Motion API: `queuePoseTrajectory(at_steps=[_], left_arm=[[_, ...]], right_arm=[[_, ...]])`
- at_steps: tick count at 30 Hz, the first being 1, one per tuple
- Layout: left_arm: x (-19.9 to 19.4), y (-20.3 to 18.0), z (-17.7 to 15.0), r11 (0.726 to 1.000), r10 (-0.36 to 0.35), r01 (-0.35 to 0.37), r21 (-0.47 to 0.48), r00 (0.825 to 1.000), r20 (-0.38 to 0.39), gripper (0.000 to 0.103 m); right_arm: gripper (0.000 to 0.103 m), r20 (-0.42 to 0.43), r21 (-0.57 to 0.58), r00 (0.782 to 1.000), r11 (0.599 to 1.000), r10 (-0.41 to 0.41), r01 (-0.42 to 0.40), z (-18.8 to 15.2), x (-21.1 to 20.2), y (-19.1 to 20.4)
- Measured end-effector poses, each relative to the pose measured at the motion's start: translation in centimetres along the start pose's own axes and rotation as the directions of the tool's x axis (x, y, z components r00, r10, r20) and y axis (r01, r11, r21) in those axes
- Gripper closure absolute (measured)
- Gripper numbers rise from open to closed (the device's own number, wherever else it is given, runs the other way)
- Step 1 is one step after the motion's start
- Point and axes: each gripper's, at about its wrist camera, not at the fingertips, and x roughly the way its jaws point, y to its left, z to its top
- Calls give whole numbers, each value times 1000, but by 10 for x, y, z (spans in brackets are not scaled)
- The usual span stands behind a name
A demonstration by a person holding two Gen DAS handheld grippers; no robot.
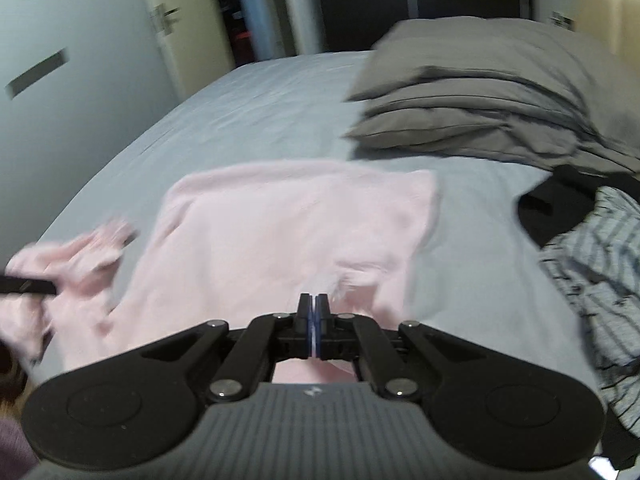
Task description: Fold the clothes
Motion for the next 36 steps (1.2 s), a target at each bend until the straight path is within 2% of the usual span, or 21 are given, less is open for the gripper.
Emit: queuePoseTrajectory(at_steps=[4, 7, 9, 12, 15, 19, 20, 21, 22, 23, 28, 33, 35, 36], left_arm=[[5, -3, -15, 1000, -19, 19, -13, 1000, -24, 53], [15, -8, -28, 1000, -25, 25, -7, 998, -58, 53], [20, -13, -39, 1000, -22, 23, 11, 996, -85, 53], [32, -20, -52, 998, -9, 17, 56, 992, -128, 53], [42, -28, -58, 993, 14, 4, 120, 989, -147, 53], [53, -35, -61, 988, 32, -7, 155, 987, -157, 53], [55, -36, -60, 988, 30, -5, 153, 987, -160, 53], [57, -36, -60, 989, 27, -2, 151, 986, -162, 53], [60, -37, -59, 990, 23, 1, 144, 986, -166, 53], [64, -37, -58, 990, 21, 3, 139, 985, -169, 53], [82, -41, -47, 994, 9, 10, 106, 984, -179, 53], [92, -54, -36, 993, -20, 39, 113, 986, -168, 53], [94, -57, -37, 991, -18, 39, 127, 986, -166, 53], [95, -59, -37, 990, -16, 39, 133, 986, -166, 53]], right_arm=[[101, -61, -77, 996, 995, 60, -64, -35, 0, 44], [101, -139, -99, 984, 987, 115, -129, -68, 11, 69], [101, -194, -120, 973, 981, 128, -153, -88, 19, 80], [97, -217, -169, 967, 971, 131, -169, -106, 28, 83], [96, -182, -177, 979, 976, 93, -125, -101, 32, 69], [95, -121, -148, 992, 987, 46, -63, -83, 41, 45], [93, -104, -140, 994, 989, 34, -48, -78, 43, 39], [78, -87, -134, 996, 990, 26, -38, -73, 46, 33], [56, -68, -126, 998, 992, 13, -21, -68, 48, 28], [52, -50, -118, 999, 993, 0, -5, -64, 51, 23], [52, -55, -153, 998, 988, 16, -24, -52, 76, 22], [53, -64, -285, 996, 958, -66, 45, -52, 107, 29], [66, -96, -277, 993, 960, -67, 38, -53, 115, 24], [88, -116, -249, 992, 968, -53, 23, -53, 118, 21]])
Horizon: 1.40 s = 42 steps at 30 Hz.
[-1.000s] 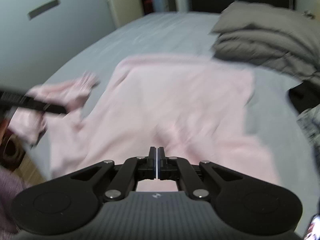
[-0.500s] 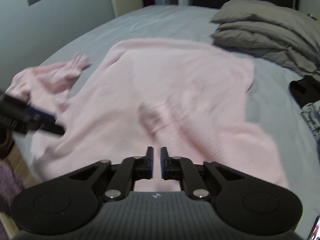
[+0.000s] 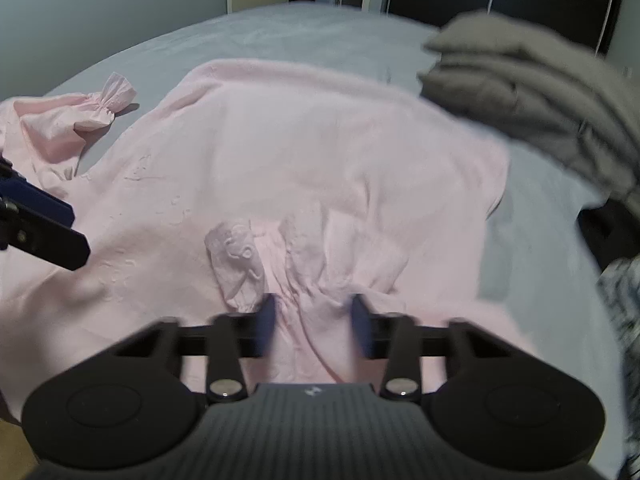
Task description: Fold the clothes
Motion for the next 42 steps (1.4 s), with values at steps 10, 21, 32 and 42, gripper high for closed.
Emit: queuePoseTrajectory(at_steps=[10, 21, 32, 42], left_arm=[[1, 10, -4, 979, -159, 159, -124, 987, 16, 45], [17, -2, -22, 964, -231, 219, -153, 970, -69, 44], [23, -3, -21, 969, -208, 199, -145, 976, -55, 44], [40, -31, -10, 990, -132, 129, -63, 990, -52, 41]], right_arm=[[97, 28, 90, 993, 989, 116, -118, -10, -39, 16], [97, -37, 28, 975, 975, 221, -220, -44, -57, 57], [83, -79, -56, 977, 978, 196, -201, -71, -62, 60], [58, -99, -68, 981, 982, 168, -175, -79, -63, 55]])
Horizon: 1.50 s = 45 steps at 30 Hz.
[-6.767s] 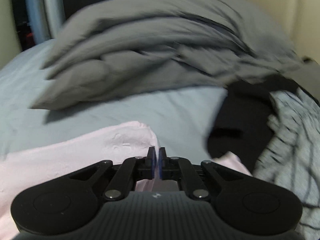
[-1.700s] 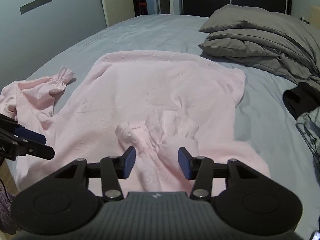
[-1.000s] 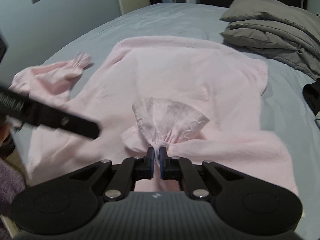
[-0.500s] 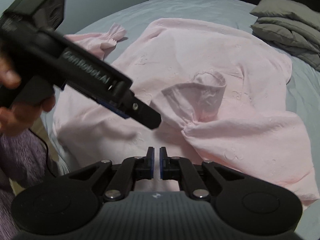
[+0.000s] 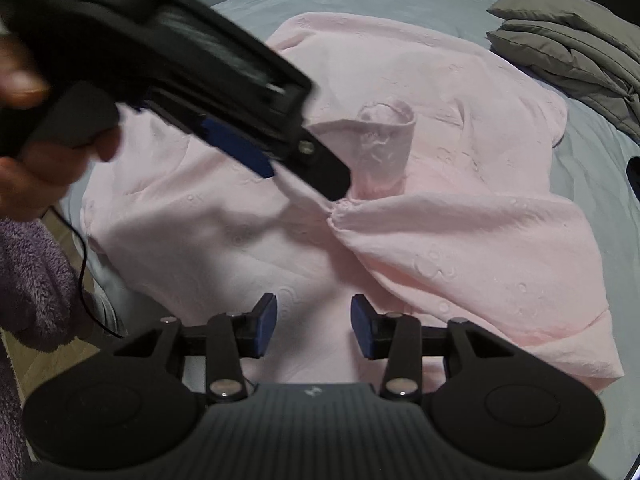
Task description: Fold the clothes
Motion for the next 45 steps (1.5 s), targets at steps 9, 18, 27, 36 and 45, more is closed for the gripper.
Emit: queuePoseTrajectory(at_steps=[9, 18, 27, 36, 45], left_arm=[[14, 2, 13, 1000, -12, 12, -27, 1000, -10, 102], [-54, 0, 30, 992, -104, 115, -49, 976, 192, 103], [-140, 34, 39, 979, -106, 169, -118, 903, 416, 103], [-188, 95, 27, 967, 71, 56, -250, 878, 474, 103], [-189, 154, 2, 921, 295, -169, -351, 891, 345, 103]], right_arm=[[58, -2, -112, 999, 993, -34, 33, -6, -5, 6], [58, 13, -107, 999, 993, -52, 53, -8, -7, 0], [51, 45, -84, 991, 988, -123, 127, -5, -6, -6], [47, -18, -13, 966, 966, -257, 256, -6, 3, -30], [47, -92, 75, 940, 939, -329, 336, -17, 7, -57]])
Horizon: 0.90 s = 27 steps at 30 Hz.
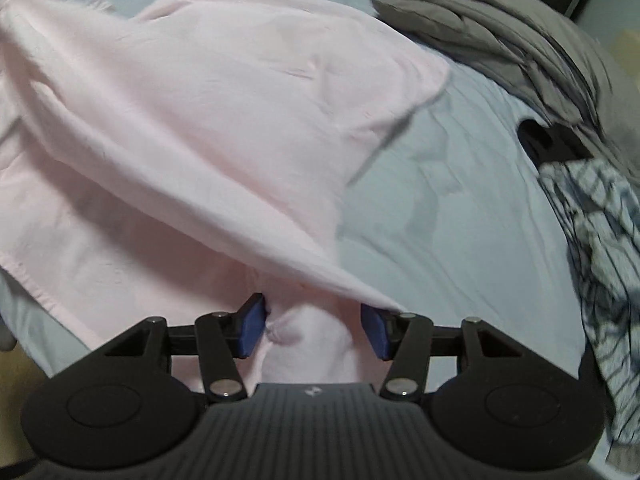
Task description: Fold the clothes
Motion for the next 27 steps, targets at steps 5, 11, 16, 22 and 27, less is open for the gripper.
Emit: queuePoseTrajectory(at_steps=[5, 11, 16, 22, 27], left_arm=[[12, 15, -8, 994, 100, -97, 46, 993, -67, 103], [22, 14, -20, 974, 195, -175, 143, 972, -135, 103], [22, 16, -22, 972, 198, -176, 153, 969, -146, 103], [29, 15, -24, 972, 194, -169, 161, 968, -157, 103], [36, 18, -22, 971, 205, -179, 160, 966, -159, 103]], right_arm=[[47, -28, 46, 1000, 999, 10, -9, -6, 2, -9], [47, -22, 26, 997, 997, 75, -75, -2, -14, -1], [47, 67, 44, 975, 975, 213, -217, 12, -48, 0], [61, 175, 184, 961, 952, 214, -246, 46, -64, -30], [71, 161, 352, 975, 915, 150, -199, 78, -32, -60]])
